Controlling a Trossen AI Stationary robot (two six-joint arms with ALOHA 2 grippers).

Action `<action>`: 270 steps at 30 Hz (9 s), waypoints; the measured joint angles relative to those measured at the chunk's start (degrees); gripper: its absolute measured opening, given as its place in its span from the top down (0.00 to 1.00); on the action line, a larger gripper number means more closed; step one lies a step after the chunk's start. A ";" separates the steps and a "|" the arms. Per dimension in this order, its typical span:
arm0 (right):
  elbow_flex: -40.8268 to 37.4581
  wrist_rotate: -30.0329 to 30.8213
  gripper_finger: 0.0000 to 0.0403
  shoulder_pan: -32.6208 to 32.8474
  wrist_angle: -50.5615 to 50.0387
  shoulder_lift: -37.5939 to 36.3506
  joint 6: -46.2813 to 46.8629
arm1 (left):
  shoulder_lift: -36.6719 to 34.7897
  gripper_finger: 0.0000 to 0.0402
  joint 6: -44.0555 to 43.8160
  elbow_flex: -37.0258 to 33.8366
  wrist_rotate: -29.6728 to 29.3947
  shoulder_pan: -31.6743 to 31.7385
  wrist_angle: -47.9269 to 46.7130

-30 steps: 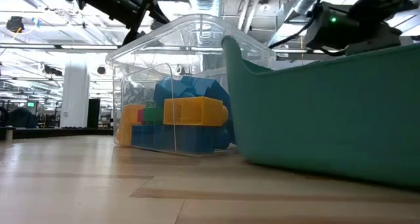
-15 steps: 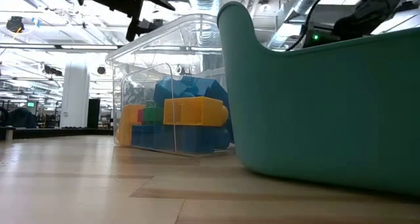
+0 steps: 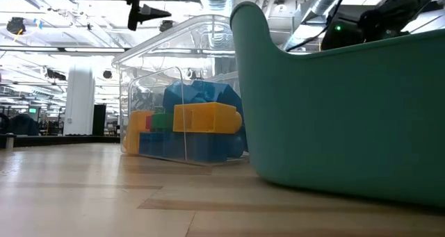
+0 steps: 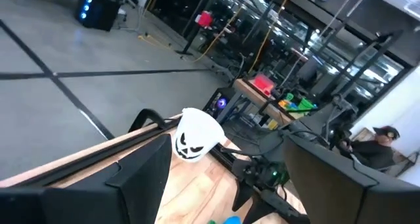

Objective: Pick & Place Toys
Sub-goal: Put the blue game piece into the transparent bin, then put the green game piece into the transparent bin, then adjust the green bin on the table

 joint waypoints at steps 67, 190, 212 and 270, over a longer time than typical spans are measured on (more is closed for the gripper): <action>35.07 21.69 0.62 10.24 -12.94 11.62 -5.50 | -2.40 0.28 10.35 -0.02 0.60 -10.66 2.48; 30.50 7.53 0.67 4.46 6.43 5.40 -0.80 | -6.77 0.28 18.17 -0.02 1.38 -10.73 3.56; 63.10 0.20 0.67 15.65 -11.94 40.57 -10.07 | -13.95 0.28 17.29 -0.02 6.51 -10.77 2.43; 46.98 19.97 1.00 37.01 -23.00 35.26 30.89 | -13.29 0.28 17.27 -0.02 6.54 -10.80 -0.58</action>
